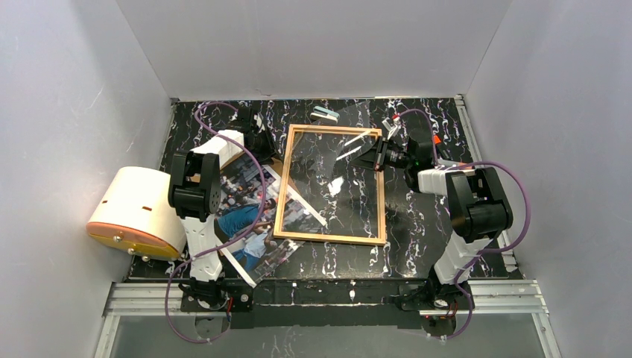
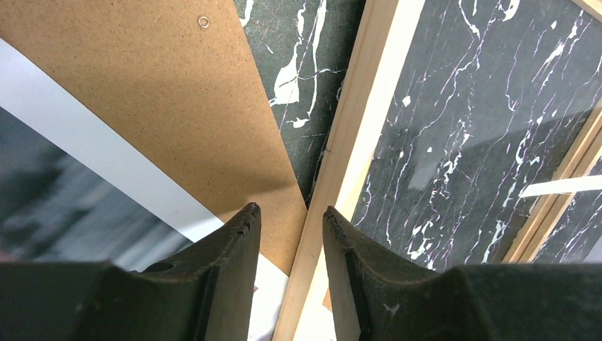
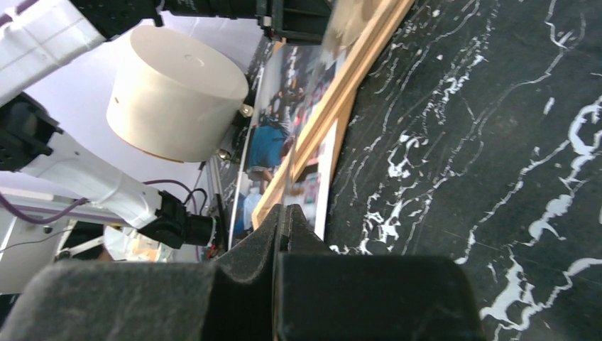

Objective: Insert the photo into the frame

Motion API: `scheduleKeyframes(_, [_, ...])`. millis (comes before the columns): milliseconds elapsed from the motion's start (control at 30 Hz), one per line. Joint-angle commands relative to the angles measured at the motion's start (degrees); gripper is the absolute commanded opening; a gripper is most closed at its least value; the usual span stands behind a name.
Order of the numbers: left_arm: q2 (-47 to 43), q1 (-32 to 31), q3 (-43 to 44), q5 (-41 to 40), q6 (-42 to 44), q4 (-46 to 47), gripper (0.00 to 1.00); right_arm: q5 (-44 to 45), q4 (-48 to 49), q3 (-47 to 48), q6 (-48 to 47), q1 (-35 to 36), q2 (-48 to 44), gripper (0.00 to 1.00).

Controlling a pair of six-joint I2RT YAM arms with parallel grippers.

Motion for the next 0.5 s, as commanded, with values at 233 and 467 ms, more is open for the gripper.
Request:
scheduleKeyframes(233, [-2.26,0.33,-0.29,0.16,0.80,-2.08,0.36,5.73,-9.52,3.20,-9.49,0.14,2.07,0.42])
scheduleKeyframes(467, [-2.33,0.41,-0.43,-0.16,0.82,-2.18,0.36,6.88,-4.15,2.49,-2.62,-1.03,4.25,0.52])
